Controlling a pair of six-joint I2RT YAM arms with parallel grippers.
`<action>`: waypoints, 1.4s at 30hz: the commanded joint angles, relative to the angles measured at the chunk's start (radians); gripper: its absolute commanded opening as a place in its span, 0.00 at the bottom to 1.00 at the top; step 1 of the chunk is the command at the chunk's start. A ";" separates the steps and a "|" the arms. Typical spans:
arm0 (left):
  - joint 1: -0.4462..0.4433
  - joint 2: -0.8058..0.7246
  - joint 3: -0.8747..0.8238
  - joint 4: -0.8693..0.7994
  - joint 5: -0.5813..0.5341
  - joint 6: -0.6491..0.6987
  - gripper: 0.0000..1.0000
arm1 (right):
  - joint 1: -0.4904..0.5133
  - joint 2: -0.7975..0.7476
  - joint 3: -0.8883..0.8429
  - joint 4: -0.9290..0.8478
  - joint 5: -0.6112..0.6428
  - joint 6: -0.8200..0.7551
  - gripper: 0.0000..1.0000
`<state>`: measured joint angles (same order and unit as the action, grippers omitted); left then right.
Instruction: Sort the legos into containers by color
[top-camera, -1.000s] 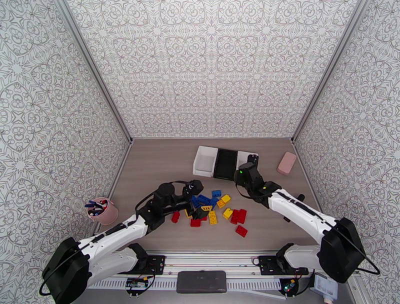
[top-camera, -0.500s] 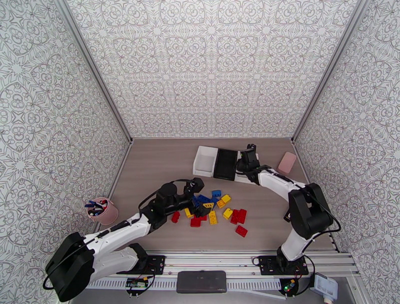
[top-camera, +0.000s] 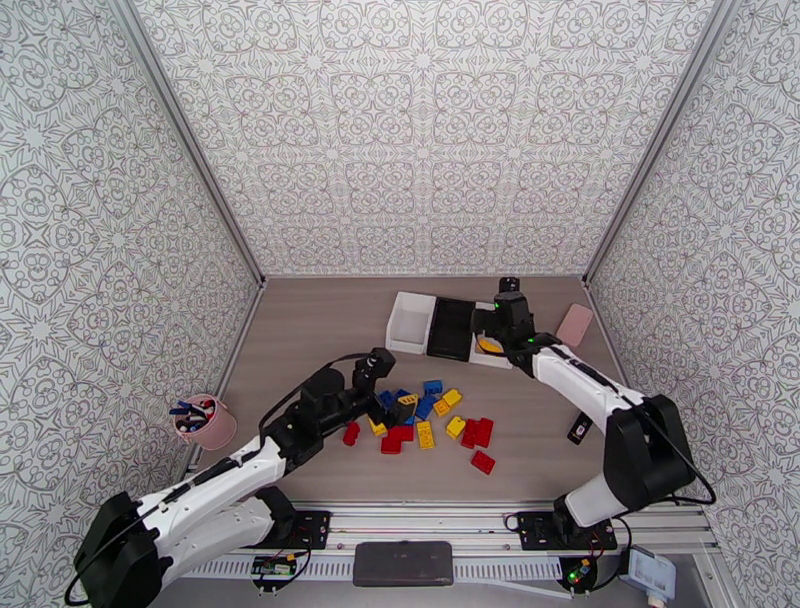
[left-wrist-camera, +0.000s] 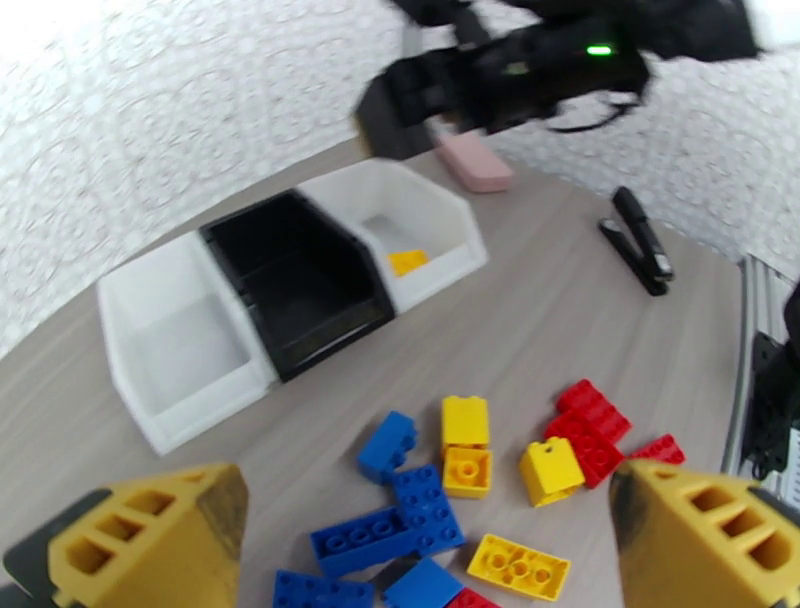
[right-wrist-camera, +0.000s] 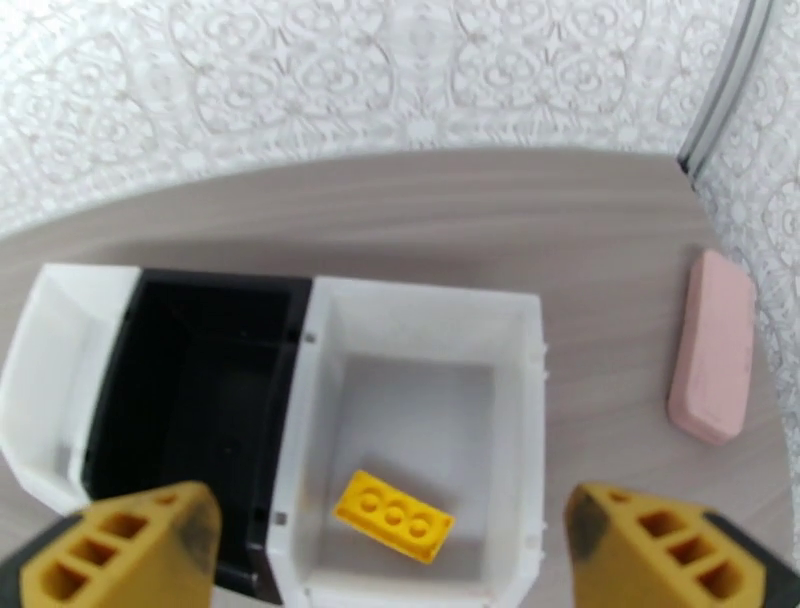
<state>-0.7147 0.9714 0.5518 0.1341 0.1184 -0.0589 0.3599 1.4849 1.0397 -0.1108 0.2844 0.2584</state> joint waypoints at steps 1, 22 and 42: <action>-0.005 -0.041 0.061 -0.218 -0.270 -0.157 1.00 | 0.001 -0.108 -0.098 0.097 -0.202 -0.144 0.99; 0.223 0.223 0.247 -0.797 -0.288 -0.616 1.00 | 0.432 -0.231 -0.139 -0.082 -0.663 -0.645 1.00; 0.255 0.544 0.246 -0.713 -0.220 -0.584 0.66 | 0.470 -0.212 -0.124 -0.069 -0.648 -0.621 1.00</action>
<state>-0.4664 1.4914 0.7780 -0.6022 -0.1291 -0.6487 0.8242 1.2930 0.9005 -0.1669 -0.3687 -0.3668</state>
